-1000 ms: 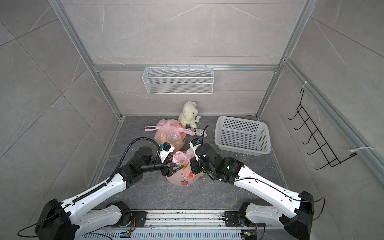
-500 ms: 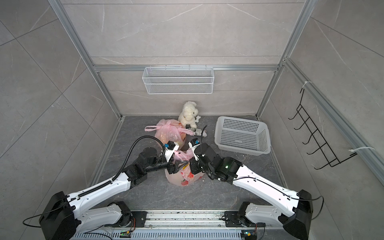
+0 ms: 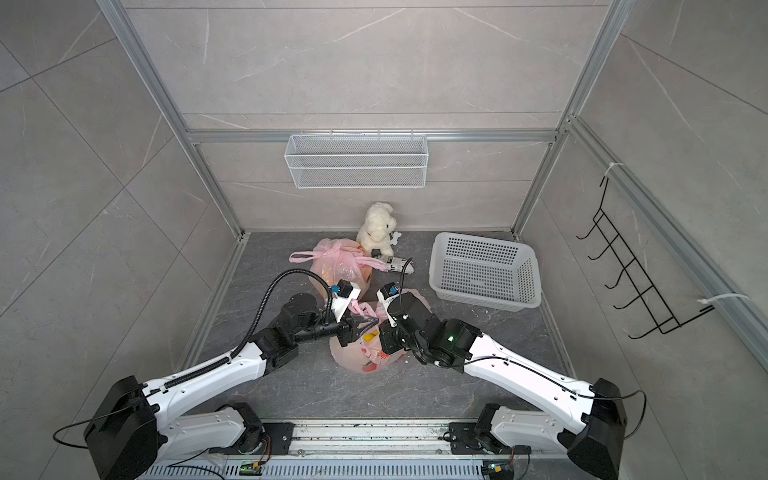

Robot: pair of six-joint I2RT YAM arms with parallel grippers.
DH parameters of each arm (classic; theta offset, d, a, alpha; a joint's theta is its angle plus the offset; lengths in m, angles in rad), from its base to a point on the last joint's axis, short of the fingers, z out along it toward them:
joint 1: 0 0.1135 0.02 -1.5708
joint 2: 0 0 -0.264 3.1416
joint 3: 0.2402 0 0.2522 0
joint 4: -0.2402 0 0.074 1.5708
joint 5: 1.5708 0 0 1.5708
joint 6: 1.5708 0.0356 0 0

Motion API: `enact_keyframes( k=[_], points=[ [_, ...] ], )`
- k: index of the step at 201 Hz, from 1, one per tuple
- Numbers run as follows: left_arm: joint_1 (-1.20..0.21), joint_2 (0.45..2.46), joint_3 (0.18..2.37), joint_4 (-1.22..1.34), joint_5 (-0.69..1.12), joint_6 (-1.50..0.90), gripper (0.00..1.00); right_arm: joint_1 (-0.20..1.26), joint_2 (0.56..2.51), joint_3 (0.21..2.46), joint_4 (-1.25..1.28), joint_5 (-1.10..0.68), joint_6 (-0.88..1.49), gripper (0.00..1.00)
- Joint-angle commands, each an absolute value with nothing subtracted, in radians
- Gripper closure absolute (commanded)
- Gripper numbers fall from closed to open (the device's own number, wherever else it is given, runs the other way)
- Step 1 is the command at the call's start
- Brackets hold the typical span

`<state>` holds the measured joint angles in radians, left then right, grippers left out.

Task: Place the banana into a plastic bag & tie a knot
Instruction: Cross the plastic bag at the center of the board.

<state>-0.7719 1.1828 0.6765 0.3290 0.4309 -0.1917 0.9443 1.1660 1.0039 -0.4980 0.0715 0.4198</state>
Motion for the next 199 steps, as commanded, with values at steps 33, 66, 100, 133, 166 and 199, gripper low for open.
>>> enact_keyframes(
  k=[33,66,100,133,166,199],
  points=[
    [-0.765,1.182,0.736,0.318,0.478,-0.148,0.89,0.964,1.145,1.001,-0.487,0.04,0.38,0.9],
    [-0.765,1.138,0.715,0.255,0.498,-0.067,0.94,0.958,1.084,1.109,-0.649,0.059,0.231,0.55],
    [-0.766,1.095,0.695,0.214,0.517,0.02,0.94,0.916,1.082,1.228,-0.773,0.098,0.069,0.43],
    [-0.772,1.072,0.693,0.172,0.549,0.12,0.92,0.852,1.118,1.221,-0.72,-0.029,-0.074,0.38],
    [-0.779,1.038,0.679,0.147,0.545,0.23,0.94,0.847,1.164,1.201,-0.667,-0.149,-0.226,0.37],
    [-0.78,1.018,0.664,0.137,0.526,0.316,0.97,0.847,1.18,1.149,-0.599,-0.268,-0.352,0.35]
  ],
)
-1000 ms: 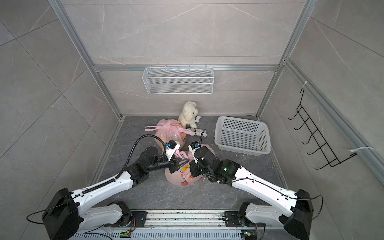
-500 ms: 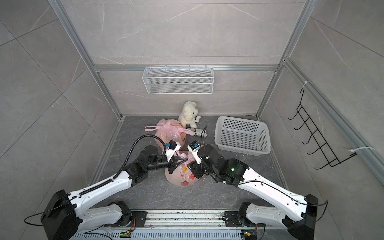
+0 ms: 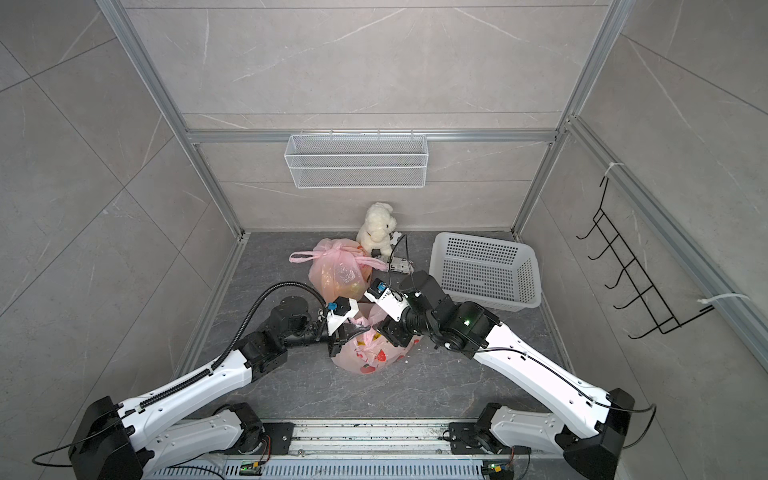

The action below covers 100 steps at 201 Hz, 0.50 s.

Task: Place the banana into a plastic bag & tie a knot
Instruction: Cross the plastic bag at the center of the board.

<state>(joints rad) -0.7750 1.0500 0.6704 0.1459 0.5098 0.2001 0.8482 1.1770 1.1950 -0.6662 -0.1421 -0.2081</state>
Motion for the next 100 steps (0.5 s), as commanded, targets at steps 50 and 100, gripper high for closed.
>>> enact_keyframes(
  k=[50,100],
  points=[
    [-0.778,1.004,0.668,0.11,0.541,0.39,0.99,0.847,1.225,1.109,-0.51,-0.33,-0.444,0.37],
    [-0.777,0.971,0.66,0.119,0.551,0.417,1.0,0.847,1.265,1.076,-0.482,-0.353,-0.493,0.42]
  ],
)
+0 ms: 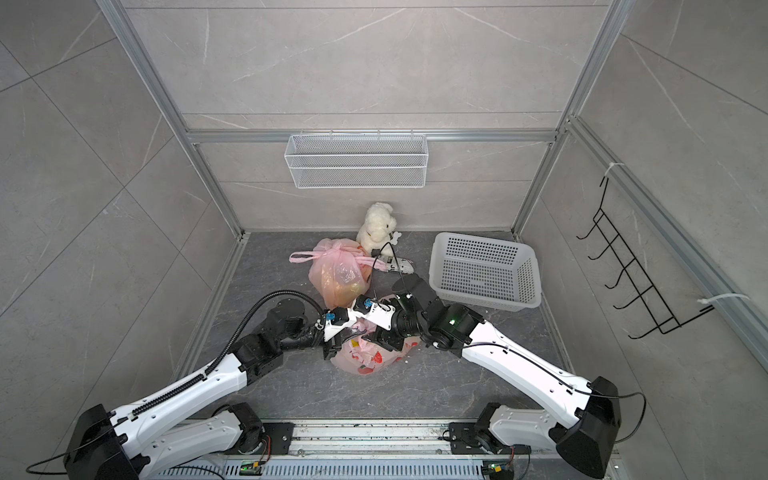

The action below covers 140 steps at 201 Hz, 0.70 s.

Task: Place the banana into a plastic bag & tie a knot
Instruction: Cross the plastic bag at the center of the board.

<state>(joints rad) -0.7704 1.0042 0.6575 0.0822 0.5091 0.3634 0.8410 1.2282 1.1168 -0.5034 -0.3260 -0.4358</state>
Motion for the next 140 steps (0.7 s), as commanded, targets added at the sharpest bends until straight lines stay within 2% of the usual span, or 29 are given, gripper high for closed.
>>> enact_keyframes(
  k=[1,71,104,140],
  points=[
    [-0.777,0.97,0.66,0.121,0.551,0.416,1.0,0.847,1.265,1.073,-0.481,-0.352,-0.493,0.43],
    [-0.766,0.927,0.632,0.169,0.556,0.407,1.0,0.862,1.294,0.992,-0.418,-0.298,-0.508,0.47],
    [-0.753,0.911,0.613,0.191,0.573,0.394,1.0,0.848,1.183,0.926,-0.32,-0.362,-0.474,0.38],
    [-0.746,0.923,0.613,0.21,0.626,0.376,1.0,0.814,1.133,0.915,-0.285,-0.461,-0.45,0.37]
  ],
)
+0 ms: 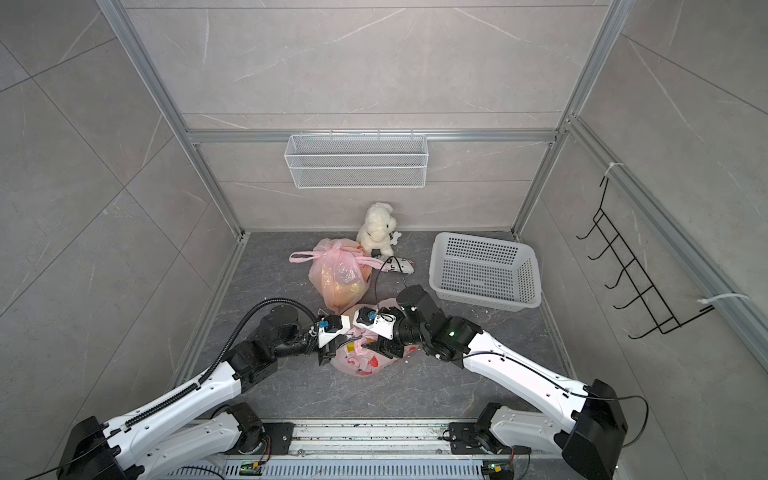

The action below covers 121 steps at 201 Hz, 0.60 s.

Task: Place the banana into a plastic bag & tie a knot
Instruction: Cross the plastic bag at the center of the board.

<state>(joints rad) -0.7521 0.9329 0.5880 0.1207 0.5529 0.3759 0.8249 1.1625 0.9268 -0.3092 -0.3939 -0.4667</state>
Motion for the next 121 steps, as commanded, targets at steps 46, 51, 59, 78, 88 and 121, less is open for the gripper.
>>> enact_keyframes(
  k=[46,51,59,78,88,121],
  points=[
    [-0.744,0.945,0.623,0.238,0.69,0.354,1.0,0.813,1.173,0.917,-0.278,-0.453,-0.465,0.39],
    [-0.744,0.946,0.623,0.241,0.69,0.354,1.0,0.813,1.179,0.917,-0.277,-0.457,-0.466,0.4],
    [-0.744,0.947,0.623,0.25,0.684,0.354,1.0,0.813,1.189,0.919,-0.282,-0.458,-0.468,0.41],
    [-0.744,0.95,0.625,0.262,0.671,0.351,1.0,0.816,1.209,0.919,-0.288,-0.456,-0.472,0.45],
    [-0.744,0.951,0.628,0.264,0.664,0.351,1.0,0.817,1.212,0.919,-0.282,-0.457,-0.47,0.48],
    [-0.744,0.963,0.631,0.272,0.658,0.342,1.0,0.822,1.215,0.917,-0.251,-0.417,-0.448,0.65]
  ],
)
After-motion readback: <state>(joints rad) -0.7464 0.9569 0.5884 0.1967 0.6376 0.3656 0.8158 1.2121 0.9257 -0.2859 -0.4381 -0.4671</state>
